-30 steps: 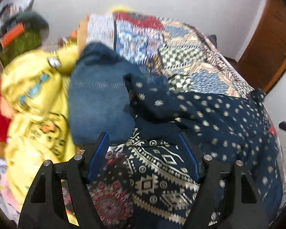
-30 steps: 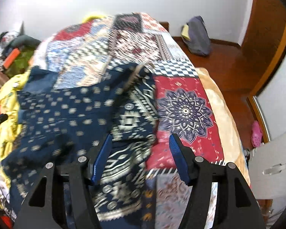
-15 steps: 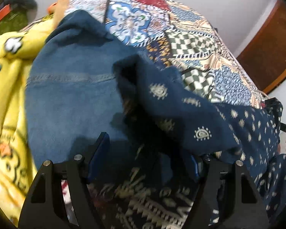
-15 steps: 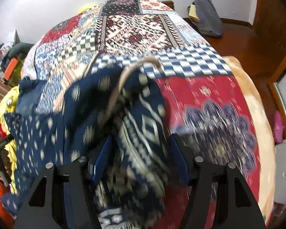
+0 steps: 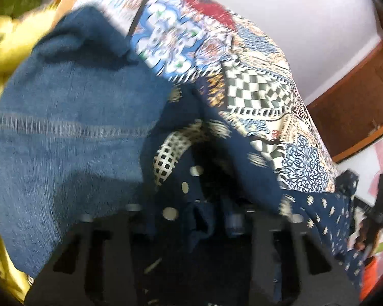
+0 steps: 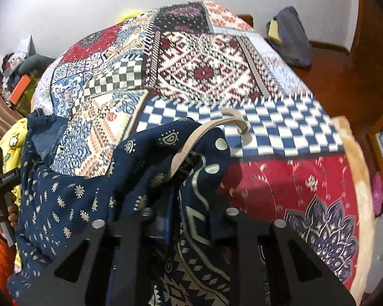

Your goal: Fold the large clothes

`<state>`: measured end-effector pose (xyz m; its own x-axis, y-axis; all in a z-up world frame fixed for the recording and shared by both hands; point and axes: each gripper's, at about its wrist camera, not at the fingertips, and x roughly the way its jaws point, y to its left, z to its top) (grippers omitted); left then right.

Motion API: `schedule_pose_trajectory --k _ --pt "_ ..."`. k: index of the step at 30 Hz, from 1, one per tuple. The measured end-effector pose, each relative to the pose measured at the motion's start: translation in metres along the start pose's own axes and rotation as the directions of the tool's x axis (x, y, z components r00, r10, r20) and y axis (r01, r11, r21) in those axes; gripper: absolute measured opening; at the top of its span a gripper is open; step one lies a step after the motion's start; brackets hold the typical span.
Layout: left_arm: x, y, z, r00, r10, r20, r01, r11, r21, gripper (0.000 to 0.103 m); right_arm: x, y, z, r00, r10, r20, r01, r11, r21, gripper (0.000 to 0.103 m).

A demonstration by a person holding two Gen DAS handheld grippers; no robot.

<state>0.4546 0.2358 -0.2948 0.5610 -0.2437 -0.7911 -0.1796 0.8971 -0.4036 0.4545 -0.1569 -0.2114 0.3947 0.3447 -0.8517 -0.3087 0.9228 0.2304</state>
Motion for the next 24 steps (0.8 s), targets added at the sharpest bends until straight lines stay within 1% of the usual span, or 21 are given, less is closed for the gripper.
schedule_pose_trajectory --k 1,2,3,5,7,9,10,12,15,18,19,20,21,22,24 --pt "-0.002 -0.005 0.000 1.000 0.022 0.007 -0.022 1.000 0.019 0.012 -0.003 0.002 0.004 1.000 -0.004 0.010 0.004 1.000 0.001 0.012" --pt "-0.007 -0.011 0.003 0.997 0.071 0.032 -0.072 0.997 0.041 0.011 -0.006 0.004 0.009 1.000 -0.003 0.026 0.003 1.000 0.004 0.012" --pt "-0.014 -0.015 0.006 0.994 0.093 0.056 -0.096 0.994 0.056 0.010 -0.009 0.005 0.014 0.999 -0.002 0.040 0.002 1.000 0.004 0.011" --pt "-0.027 -0.016 0.015 0.988 0.110 0.104 -0.117 0.991 0.057 0.010 -0.013 0.007 0.023 0.997 0.001 0.071 -0.001 1.000 0.005 0.011" --pt "-0.040 -0.012 0.026 0.984 0.108 0.139 -0.114 0.993 0.032 0.010 -0.016 0.010 0.036 0.995 0.010 0.097 -0.011 1.000 0.014 0.010" --pt "-0.046 -0.008 0.040 0.980 0.116 0.159 -0.119 0.993 0.008 0.010 -0.010 0.014 0.051 0.995 0.008 0.097 -0.010 1.000 0.023 0.010" --pt "-0.046 -0.007 0.044 0.979 0.124 0.160 -0.128 0.992 0.013 0.010 -0.006 0.017 0.057 0.995 -0.004 0.096 0.002 1.000 0.016 0.010" --pt "-0.038 -0.010 0.055 0.970 0.180 0.161 -0.188 0.981 0.041 0.010 0.007 0.025 0.067 0.996 -0.036 0.086 0.036 0.999 0.000 0.010" --pt "-0.018 -0.004 0.062 0.963 0.237 0.132 -0.244 0.969 0.046 0.010 0.028 0.031 0.075 0.995 -0.074 0.065 0.075 0.997 0.000 0.011" --pt "0.008 0.013 0.060 0.969 0.244 0.037 -0.244 0.970 0.010 0.011 0.050 0.029 0.076 0.994 -0.106 0.015 0.106 0.994 0.002 0.012" --pt "0.018 0.020 0.057 0.971 0.239 0.001 -0.239 0.971 -0.007 0.012 0.055 0.028 0.076 0.994 -0.112 0.005 0.112 0.994 0.002 0.014" --pt "0.026 0.025 0.053 0.970 0.242 -0.022 -0.242 0.970 -0.013 0.013 0.058 0.027 0.074 0.993 -0.121 0.000 0.121 0.993 -0.001 0.017" --pt "0.031 0.027 0.050 0.969 0.246 -0.031 -0.246 0.969 -0.008 0.013 0.060 0.025 0.072 0.991 -0.132 0.001 0.132 0.991 -0.005 0.020" --pt "0.033 0.028 0.045 0.968 0.251 -0.030 -0.251 0.968 0.008 0.015 0.059 0.023 0.070 0.991 -0.133 0.009 0.133 0.991 -0.004 0.021" --pt "0.027 0.026 0.039 0.961 0.277 -0.014 -0.276 0.960 0.042 0.019 0.053 0.017 0.066 0.990 -0.137 0.016 0.137 0.991 0.009 0.027"
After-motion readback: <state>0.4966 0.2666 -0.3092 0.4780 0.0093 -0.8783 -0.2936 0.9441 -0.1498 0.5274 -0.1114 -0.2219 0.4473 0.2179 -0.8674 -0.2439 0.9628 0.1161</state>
